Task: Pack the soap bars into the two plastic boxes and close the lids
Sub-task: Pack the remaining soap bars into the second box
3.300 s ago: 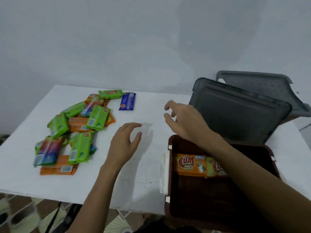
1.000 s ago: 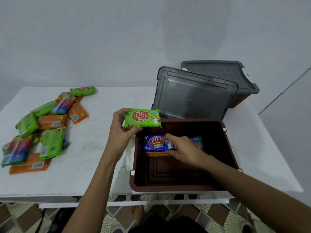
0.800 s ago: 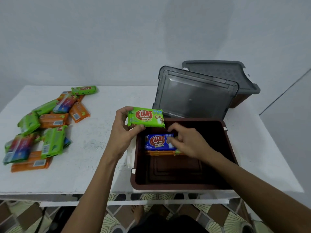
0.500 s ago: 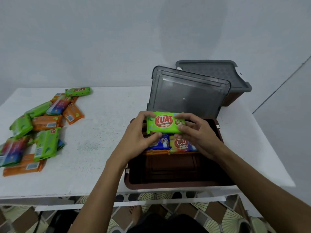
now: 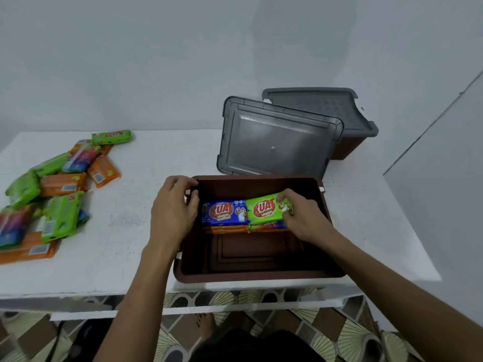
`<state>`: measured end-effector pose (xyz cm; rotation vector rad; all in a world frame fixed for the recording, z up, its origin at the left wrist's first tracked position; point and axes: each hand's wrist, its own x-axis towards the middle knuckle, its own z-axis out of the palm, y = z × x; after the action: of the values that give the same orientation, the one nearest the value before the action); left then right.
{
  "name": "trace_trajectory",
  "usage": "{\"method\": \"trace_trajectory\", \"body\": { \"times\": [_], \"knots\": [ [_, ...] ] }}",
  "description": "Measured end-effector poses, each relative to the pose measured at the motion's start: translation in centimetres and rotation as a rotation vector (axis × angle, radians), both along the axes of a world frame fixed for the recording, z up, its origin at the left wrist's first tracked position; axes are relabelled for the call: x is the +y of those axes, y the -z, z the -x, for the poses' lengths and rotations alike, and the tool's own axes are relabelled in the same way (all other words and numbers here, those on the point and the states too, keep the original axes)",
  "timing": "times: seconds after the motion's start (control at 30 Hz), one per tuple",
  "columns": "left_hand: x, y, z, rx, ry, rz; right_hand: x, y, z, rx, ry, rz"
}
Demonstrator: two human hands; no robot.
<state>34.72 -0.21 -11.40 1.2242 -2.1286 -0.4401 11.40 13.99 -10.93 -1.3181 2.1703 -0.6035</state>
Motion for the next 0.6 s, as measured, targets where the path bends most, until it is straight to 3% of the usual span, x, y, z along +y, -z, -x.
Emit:
{"method": "trace_trajectory", "body": {
  "times": [0.17,0.33,0.47,0.6],
  "knots": [
    [0.1,0.1,-0.1,0.044,0.031,-0.023,-0.4,0.0,-0.5,0.367,-0.133,-0.109],
    [-0.2,0.6,-3.0,0.171,0.133,-0.13,-2.2,-0.9,-2.9,0.667,-0.069,-0.15],
    [-1.6,1.9,-9.1,0.145,0.039,-0.133,-5.7,-3.4,-8.0,0.66,-0.071,0.138],
    [-4.6,3.1,-17.2,0.056,-0.104,-0.114,-11.0,-4.6,-15.1,0.523,-0.208,0.424]
  ]
}}
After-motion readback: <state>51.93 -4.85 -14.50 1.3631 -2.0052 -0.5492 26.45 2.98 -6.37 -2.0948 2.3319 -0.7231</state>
